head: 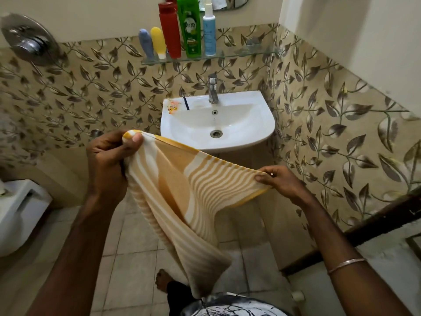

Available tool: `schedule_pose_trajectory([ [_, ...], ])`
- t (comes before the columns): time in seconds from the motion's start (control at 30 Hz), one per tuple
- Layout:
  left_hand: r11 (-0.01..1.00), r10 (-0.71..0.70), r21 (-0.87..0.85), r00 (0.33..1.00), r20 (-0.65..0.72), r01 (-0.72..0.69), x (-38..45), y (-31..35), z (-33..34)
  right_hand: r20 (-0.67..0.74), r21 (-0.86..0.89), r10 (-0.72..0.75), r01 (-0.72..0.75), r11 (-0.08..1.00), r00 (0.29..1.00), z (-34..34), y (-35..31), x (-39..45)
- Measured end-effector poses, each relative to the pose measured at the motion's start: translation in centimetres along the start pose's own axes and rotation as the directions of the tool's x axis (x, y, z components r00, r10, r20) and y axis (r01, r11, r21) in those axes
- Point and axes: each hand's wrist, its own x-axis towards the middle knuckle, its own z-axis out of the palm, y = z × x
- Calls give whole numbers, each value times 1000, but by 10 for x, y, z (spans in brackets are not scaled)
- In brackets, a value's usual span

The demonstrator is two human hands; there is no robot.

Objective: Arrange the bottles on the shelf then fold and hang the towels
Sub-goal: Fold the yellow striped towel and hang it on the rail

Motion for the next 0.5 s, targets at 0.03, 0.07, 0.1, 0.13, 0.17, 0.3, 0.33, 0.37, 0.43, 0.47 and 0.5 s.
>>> schedule_pose_trajectory([
  [0.03, 1000, 3, 20, 999, -45, -2, 0, 0, -2, -32, 35, -2, 3, 999, 999, -1, -1, -1],
  [0.07, 998, 26, 52, 996, -86, -22, 0, -1, -4, -74, 76, 5, 1, 997, 997, -2, -2, -1],
  [0.1, 996, 43, 89, 992, -116, -32, 0, 0, -3, -118, 113, 13, 0, 994, 993, -2, -4, 0],
  [0.13, 992, 57, 118, 990, -129, -42, -1, -1, -3, -159, 141, 20, 3, 990, 987, -2, -7, 0],
  [0.17, 990, 57, 139, 989, -135, -39, -3, -1, -2, -193, 155, 16, 15, 988, 981, -1, -12, 0],
  [0.3, 968, -12, 248, 998, -63, 27, -9, -9, 4, -213, 160, -100, 135, 978, 972, 11, -43, -4],
  [0.33, 962, -35, 269, 999, -29, 42, -11, -11, 7, -193, 163, -134, 166, 973, 972, 16, -52, -5],
  [0.37, 957, -57, 285, 998, 11, 52, -13, -12, 10, -171, 152, -170, 196, 969, 971, 20, -62, -6],
  [0.43, 941, -82, 336, 991, 102, 44, -16, -15, 19, -106, 97, -244, 254, 962, 964, 28, -82, -8],
  [0.47, 930, -88, 367, 986, 143, 29, -18, -16, 25, -54, 71, -275, 279, 958, 960, 31, -92, -9],
  [0.5, 915, -83, 403, 981, 176, 5, -20, -19, 31, 14, 47, -304, 303, 952, 952, 34, -103, -10],
])
